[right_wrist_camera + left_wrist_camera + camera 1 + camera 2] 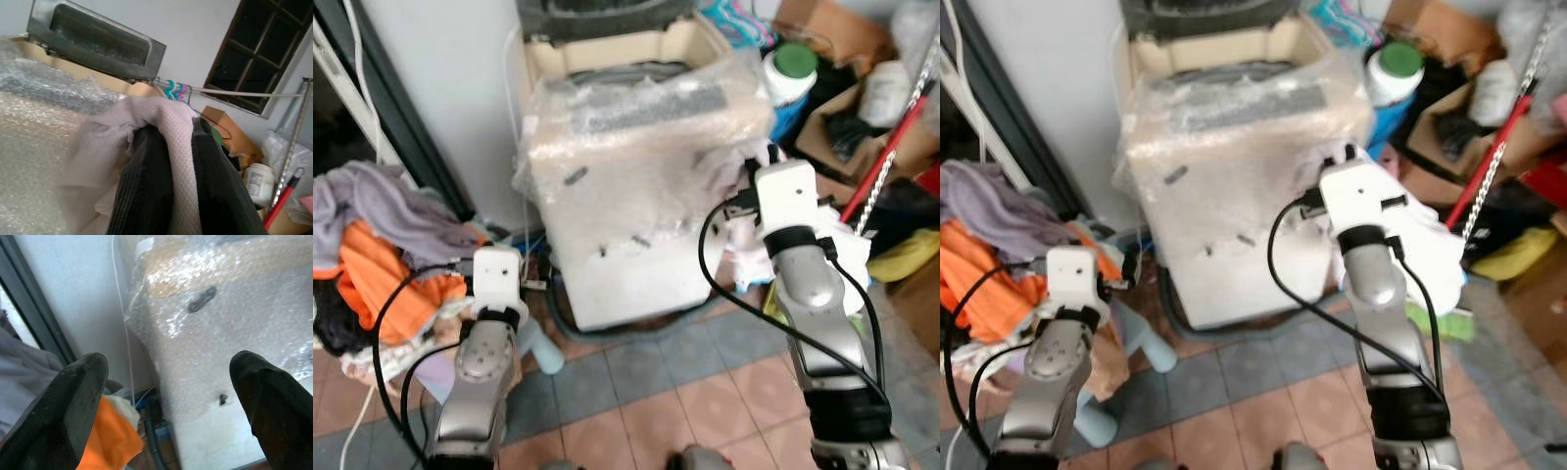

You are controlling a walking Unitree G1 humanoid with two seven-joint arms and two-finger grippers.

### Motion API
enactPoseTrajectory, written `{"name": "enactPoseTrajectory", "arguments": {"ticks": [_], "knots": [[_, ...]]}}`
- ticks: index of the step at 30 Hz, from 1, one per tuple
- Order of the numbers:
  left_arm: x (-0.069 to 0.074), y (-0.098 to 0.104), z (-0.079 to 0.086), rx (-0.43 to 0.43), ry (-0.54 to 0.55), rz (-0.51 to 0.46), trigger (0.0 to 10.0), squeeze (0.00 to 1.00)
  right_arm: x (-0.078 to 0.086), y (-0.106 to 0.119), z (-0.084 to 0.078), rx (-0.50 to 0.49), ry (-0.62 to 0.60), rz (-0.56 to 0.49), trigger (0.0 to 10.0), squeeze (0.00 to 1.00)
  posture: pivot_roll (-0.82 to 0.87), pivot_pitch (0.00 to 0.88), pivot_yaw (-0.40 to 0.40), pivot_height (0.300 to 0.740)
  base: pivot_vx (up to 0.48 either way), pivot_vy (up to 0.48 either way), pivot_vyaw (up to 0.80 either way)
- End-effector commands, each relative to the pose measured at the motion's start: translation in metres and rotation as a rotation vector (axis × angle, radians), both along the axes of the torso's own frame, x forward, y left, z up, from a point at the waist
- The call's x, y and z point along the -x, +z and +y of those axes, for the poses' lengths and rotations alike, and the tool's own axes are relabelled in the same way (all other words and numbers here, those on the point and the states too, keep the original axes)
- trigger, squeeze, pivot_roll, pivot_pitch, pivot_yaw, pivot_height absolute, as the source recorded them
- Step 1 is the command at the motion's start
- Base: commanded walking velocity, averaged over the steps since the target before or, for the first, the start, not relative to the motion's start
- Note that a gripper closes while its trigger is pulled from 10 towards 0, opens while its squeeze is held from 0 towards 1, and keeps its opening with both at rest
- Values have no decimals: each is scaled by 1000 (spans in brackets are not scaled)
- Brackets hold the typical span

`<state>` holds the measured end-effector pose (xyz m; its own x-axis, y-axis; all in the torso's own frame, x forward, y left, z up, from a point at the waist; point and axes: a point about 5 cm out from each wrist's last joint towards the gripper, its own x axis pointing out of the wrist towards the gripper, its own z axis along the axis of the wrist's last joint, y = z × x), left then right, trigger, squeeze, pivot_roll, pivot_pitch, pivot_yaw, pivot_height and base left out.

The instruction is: Clothes washing

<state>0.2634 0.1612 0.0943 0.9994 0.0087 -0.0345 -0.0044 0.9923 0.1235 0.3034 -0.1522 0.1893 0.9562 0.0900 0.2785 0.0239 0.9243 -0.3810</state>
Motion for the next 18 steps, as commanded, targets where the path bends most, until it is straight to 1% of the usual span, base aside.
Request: {"name": "enactPoseTrajectory", "arguments": {"ticks": [1, 3, 4, 7, 9, 10, 12, 13, 14, 15, 17, 18], "knots": [[1, 0, 10, -20, 20, 1, 10000, 0, 0, 10, 15, 2, 62, -46, 10000, 0, -22, 0, 66, 740, 0, -289, 0], [1, 0, 10, -18, 21, 5, 10000, 0, 1, 5, 15, 1, 77, -26, 10000, 0, -25, 0, 66, 740, 0, -441, 0], [1, 0, 10, -18, 24, 6, 10000, 0, 4, -5, 14, -6, 88, 3, 10000, 0, -25, 0, 66, 740, 0, -450, 0], [1, 0, 10, -20, 28, 5, 10000, 0, 9, -20, 12, -24, 90, 44, 10000, 0, -25, 0, 66, 740, 0, -460, 0], [1, 0, 11, -21, 32, 5, 10000, 0, 14, -33, 10, -41, 88, 77, 10000, 0, -22, 0, 67, 740, 0, -480, 0], [1, -1, 11, -23, 35, 5, 10000, 0, 20, -45, 9, -57, 92, 112, 10000, 0, -22, 0, 72, 740, 0, -480, 0], [0, -1, 12, -26, 36, 6, 10000, 0, 26, -60, 7, -63, 62, 161, 10000, 0, -23, 0, 76, 740, 0, -472, 0], [0, -1, 12, -26, 36, 6, 10000, 0, 26, -60, 7, -63, 62, 161, 10000, 0, -23, 0, 76, 740, 0, -472, 0], [0, -1, 12, -25, 39, 7, 10000, 0, 30, -70, 6, -63, 52, 196, 10000, 0, -23, 0, 77, 740, 0, -472, 0], [-1, -1, 14, -26, 50, 9, 10000, 0, 32, -76, 7, -49, 52, 219, 10000, 0, -24, 0, 80, 740, 0, 0, 0], [-1, -1, 14, -27, 56, 9, 10000, 0, 32, -76, 8, -41, 54, 217, 10000, 0, -24, 0, 80, 740, 0, 0, 0], [-2, 0, 16, -12, 79, 1, 10000, 0, 30, -72, 16, -150, 133, 208, 10000, 0, -26, 0, 81, 740, 0, 0, 0]]}}
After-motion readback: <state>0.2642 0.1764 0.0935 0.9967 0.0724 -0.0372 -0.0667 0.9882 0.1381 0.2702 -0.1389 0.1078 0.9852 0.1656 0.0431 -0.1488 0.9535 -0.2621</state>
